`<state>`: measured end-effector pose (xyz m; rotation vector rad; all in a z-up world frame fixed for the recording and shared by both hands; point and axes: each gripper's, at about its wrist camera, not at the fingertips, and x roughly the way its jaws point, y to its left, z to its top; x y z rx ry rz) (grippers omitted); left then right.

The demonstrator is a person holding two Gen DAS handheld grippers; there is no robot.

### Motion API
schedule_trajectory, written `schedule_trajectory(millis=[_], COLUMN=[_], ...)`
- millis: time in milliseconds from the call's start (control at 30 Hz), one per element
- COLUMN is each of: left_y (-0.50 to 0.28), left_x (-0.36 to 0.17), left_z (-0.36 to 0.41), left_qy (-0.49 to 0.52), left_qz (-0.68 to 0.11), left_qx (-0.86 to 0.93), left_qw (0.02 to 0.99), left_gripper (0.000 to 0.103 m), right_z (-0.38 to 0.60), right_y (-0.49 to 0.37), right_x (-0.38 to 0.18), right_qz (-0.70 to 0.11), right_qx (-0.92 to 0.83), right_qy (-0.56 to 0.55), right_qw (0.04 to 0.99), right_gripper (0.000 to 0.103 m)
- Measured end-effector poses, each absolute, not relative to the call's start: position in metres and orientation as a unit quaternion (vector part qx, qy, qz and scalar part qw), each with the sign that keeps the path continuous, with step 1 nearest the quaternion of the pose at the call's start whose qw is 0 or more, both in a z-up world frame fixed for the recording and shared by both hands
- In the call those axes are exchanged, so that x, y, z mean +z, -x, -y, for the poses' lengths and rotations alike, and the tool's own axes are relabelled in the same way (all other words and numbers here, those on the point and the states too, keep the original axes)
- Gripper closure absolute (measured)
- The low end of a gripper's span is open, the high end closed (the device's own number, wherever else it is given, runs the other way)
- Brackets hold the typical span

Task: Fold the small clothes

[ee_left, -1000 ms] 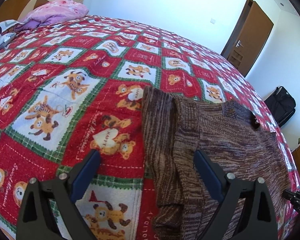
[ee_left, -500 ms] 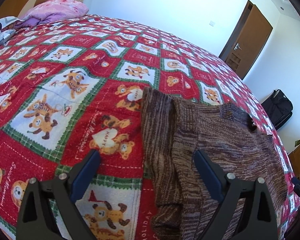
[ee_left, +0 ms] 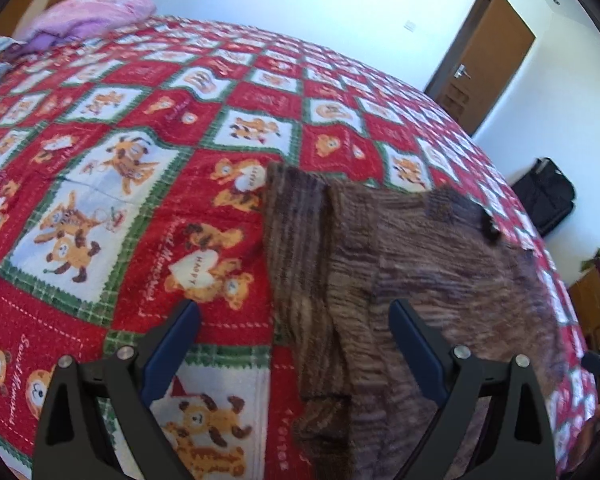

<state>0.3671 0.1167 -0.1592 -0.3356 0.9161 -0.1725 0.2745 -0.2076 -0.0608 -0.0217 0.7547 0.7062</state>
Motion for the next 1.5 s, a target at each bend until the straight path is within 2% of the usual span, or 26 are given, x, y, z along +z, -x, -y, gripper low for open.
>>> schedule_trajectory(millis=[167,333,733,800,867,933,1000,1100,1200,1267,1300,1333,1367,1433,1467,1500], left_y=[-0.355,-0.345,-0.35,-0.359,-0.367,-0.374,-0.38,-0.389,-0.397,-0.402,-0.404,-0.404,-0.404,-0.403,-0.402,-0.401], left_x=[-0.141,-0.135,-0.145,-0.149,-0.152,-0.155,-0.158,-0.162,-0.162,-0.164,-0.164,-0.162,-0.161,-0.159,-0.157,-0.155], left_z=[-0.126,-0.136,-0.133,-0.131,-0.131,-0.13,-0.126,-0.118,-0.108,-0.104,-0.103,-0.103,-0.103,-0.099,-0.096,-0.093], left_qy=[0.144,0.11,0.076,0.086,0.103,0.117,0.119,0.107,0.092,0.089,0.091,0.095,0.102,0.109,0.102,0.095], left_qz=[-0.441,-0.457,-0.46,-0.464,-0.468,-0.471,-0.473,-0.471,-0.465,-0.462,-0.46,-0.453,-0.449,-0.444,-0.44,-0.437], left_qx=[-0.107,-0.105,-0.087,-0.097,-0.099,-0.11,-0.111,-0.107,-0.116,-0.122,-0.123,-0.129,-0.144,-0.159,-0.162,-0.166], left_qw=[0.879,0.876,0.881,0.876,0.872,0.868,0.866,0.869,0.873,0.874,0.875,0.877,0.876,0.875,0.878,0.879], left_gripper=[0.006,0.006,0.006,0.006,0.006,0.006,0.006,0.006,0.006,0.006,0.008,0.022,0.042,0.052,0.065,0.072], right_z=[0.14,0.091,0.036,0.03,0.025,0.024,0.025,0.023,0.022,0.023,0.023,0.023,0.023,0.025,0.026,0.028], right_y=[-0.266,-0.256,-0.241,-0.246,-0.248,-0.252,-0.254,-0.252,-0.25,-0.253,-0.254,-0.254,-0.254,-0.256,-0.256,-0.256], right_x=[-0.077,-0.095,-0.126,-0.127,-0.128,-0.127,-0.127,-0.125,-0.124,-0.124,-0.124,-0.124,-0.123,-0.121,-0.121,-0.121], right_qz=[-0.339,-0.358,-0.336,-0.334,-0.343,-0.354,-0.353,-0.346,-0.334,-0.338,-0.342,-0.342,-0.341,-0.344,-0.344,-0.342], right_qx=[0.306,0.264,0.294,0.285,0.293,0.301,0.301,0.305,0.299,0.304,0.308,0.31,0.312,0.314,0.312,0.311], right_qy=[0.15,0.22,0.304,0.308,0.305,0.287,0.284,0.286,0.291,0.286,0.282,0.281,0.28,0.273,0.273,0.273], right_qw=[0.877,0.868,0.842,0.844,0.839,0.838,0.839,0.84,0.845,0.843,0.842,0.841,0.841,0.842,0.843,0.844], right_gripper=[0.001,0.001,0.002,0.01,0.03,0.035,0.035,0.051,0.054,0.062,0.062,0.063,0.064,0.064,0.064,0.065])
